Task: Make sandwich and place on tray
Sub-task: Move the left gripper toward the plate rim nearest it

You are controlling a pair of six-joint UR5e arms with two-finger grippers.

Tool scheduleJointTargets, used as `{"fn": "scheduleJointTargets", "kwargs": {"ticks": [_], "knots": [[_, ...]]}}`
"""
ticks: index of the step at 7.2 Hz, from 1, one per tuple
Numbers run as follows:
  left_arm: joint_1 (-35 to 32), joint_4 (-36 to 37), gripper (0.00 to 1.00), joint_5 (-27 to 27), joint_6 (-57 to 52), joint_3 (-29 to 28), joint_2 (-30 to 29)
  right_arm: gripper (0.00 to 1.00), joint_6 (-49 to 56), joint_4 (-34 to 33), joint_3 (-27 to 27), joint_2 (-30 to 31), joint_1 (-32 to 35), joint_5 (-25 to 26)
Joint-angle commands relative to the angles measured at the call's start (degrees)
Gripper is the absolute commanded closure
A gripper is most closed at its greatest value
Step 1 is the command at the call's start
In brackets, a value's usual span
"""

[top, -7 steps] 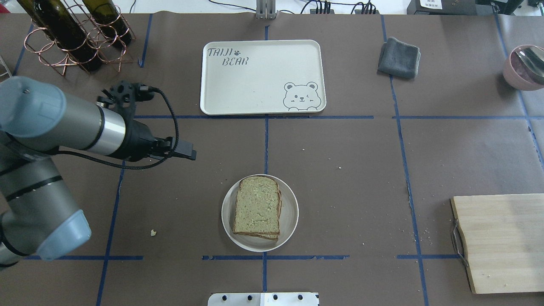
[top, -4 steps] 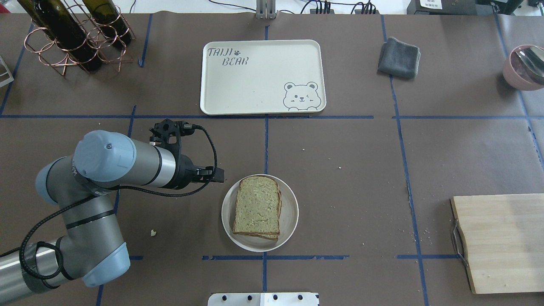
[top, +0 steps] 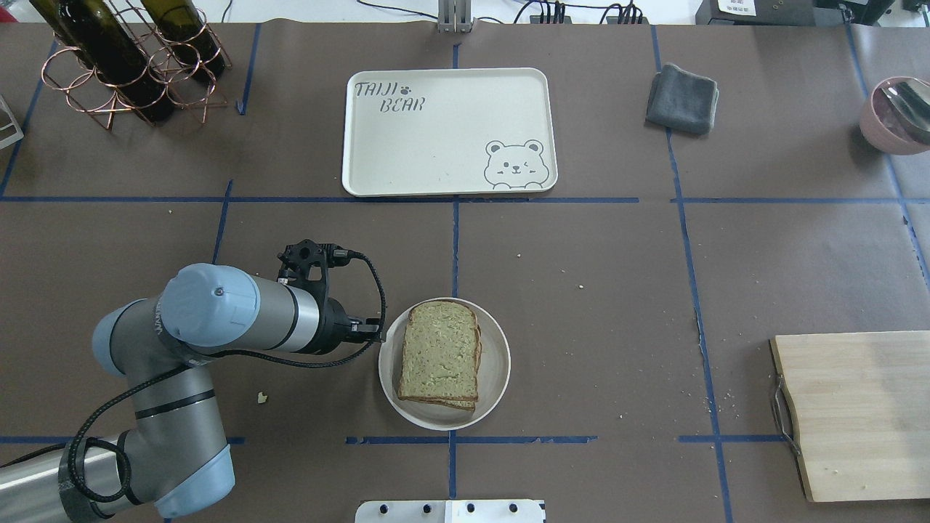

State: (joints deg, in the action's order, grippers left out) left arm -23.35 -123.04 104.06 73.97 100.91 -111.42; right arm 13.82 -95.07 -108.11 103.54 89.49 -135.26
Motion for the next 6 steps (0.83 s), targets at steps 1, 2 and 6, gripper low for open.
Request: {"fn": "scheduleJointTargets", "kwargs": {"ticks": [1, 2, 6], "knots": [[1.02, -0.10, 0.62, -0.35, 0.21, -0.27, -0.20, 0.00, 0.07, -0.03, 0.00, 0.09, 0.07, 0.00], [2.07, -0.10, 0.62, -0.44, 2.39, -0.45, -0.11, 0.00, 0.16, 0.06, 0.00, 0.09, 0.07, 0.09], [2.43, -0.10, 0.91, -0.35, 2.67, -0.80, -0.99, 0.00, 0.07, -0.03, 0.09, 0.09, 0.34, 0.00]]}}
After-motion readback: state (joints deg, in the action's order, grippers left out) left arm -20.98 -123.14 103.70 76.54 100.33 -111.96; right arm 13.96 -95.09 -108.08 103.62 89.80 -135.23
